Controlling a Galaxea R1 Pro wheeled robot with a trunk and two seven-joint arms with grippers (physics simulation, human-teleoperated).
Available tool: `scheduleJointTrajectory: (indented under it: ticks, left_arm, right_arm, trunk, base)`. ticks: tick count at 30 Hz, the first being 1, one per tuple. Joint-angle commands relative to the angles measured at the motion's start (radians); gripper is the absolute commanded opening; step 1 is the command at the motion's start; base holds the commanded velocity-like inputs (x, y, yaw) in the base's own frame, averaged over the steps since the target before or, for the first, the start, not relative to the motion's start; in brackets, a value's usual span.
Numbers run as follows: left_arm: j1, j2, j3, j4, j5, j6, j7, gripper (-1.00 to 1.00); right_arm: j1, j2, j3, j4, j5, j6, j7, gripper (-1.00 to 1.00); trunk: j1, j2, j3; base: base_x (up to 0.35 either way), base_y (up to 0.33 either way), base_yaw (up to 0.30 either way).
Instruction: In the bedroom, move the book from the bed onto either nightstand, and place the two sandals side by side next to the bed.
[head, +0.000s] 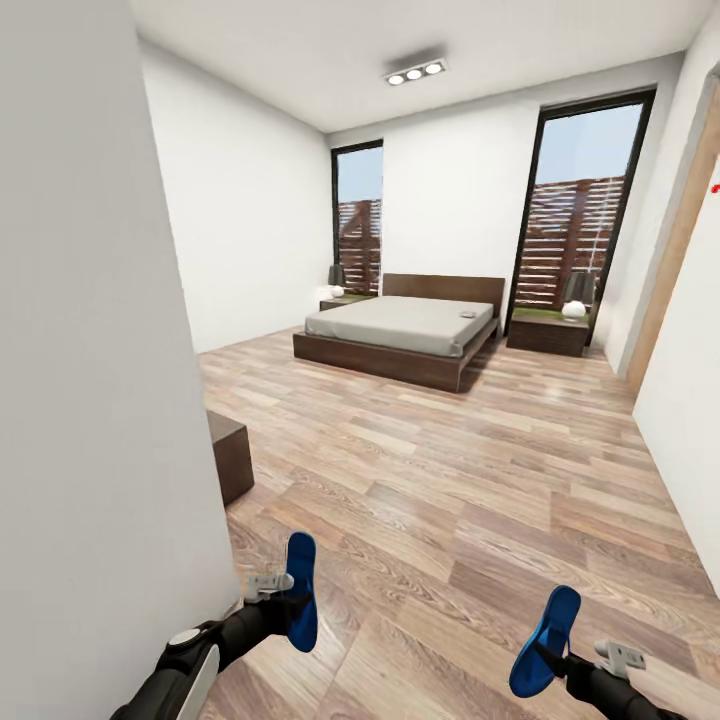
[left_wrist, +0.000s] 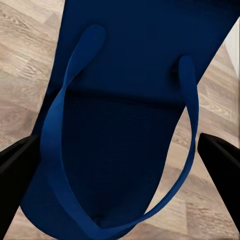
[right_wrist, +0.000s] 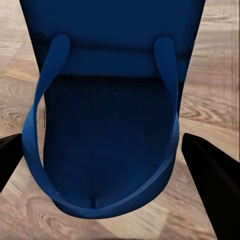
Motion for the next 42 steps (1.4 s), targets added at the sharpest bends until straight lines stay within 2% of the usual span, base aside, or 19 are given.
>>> scheduleJointTrajectory:
  ticks: [1, 9, 26, 39, 42]
  left_arm:
    - [0.0, -0.001, 0.004, -0.001, 0.009, 0.01, -0.005, -1.0]
    - [0.0, -0.002, 0.004, -0.001, 0.009, 0.01, -0.007, -1.0]
    - [0.0, -0.004, 0.004, -0.001, 0.009, 0.01, -0.007, -1.0]
    - [0.0, -0.004, 0.004, -0.001, 0.009, 0.01, -0.007, -1.0]
    - [0.0, -0.004, 0.004, 0.0, 0.009, 0.01, -0.006, -1.0]
  right_arm:
    - [-0.001, -0.001, 0.004, 0.0, -0.011, 0.003, 0.001, -1.0]
    - [-0.001, -0.001, 0.004, 0.0, -0.011, 0.003, 0.001, -1.0]
    - [-0.001, -0.001, 0.004, 0.0, -0.011, 0.003, 0.001, -1.0]
    - [-0.001, 0.004, 0.005, 0.003, -0.009, -0.008, -0.002, -1.0]
    - [-0.001, 0.006, 0.005, 0.049, -0.007, -0.011, -0.001, -1.0]
  trunk:
    - [0.0, 0.0, -0.001]
    - [0.0, 0.0, 0.003]
    - [-0.065, 0.119, 0.061]
    - [-0.115, 0.21, 0.101]
    - [-0.127, 0.231, 0.111]
  base:
    - [0.0, 0.0, -0.299]
    - [0.0, 0.0, -0.299]
    - [0.0, 0.0, -0.272]
    - [0.0, 0.0, -0.027]
    - [0.0, 0.0, 0.0]
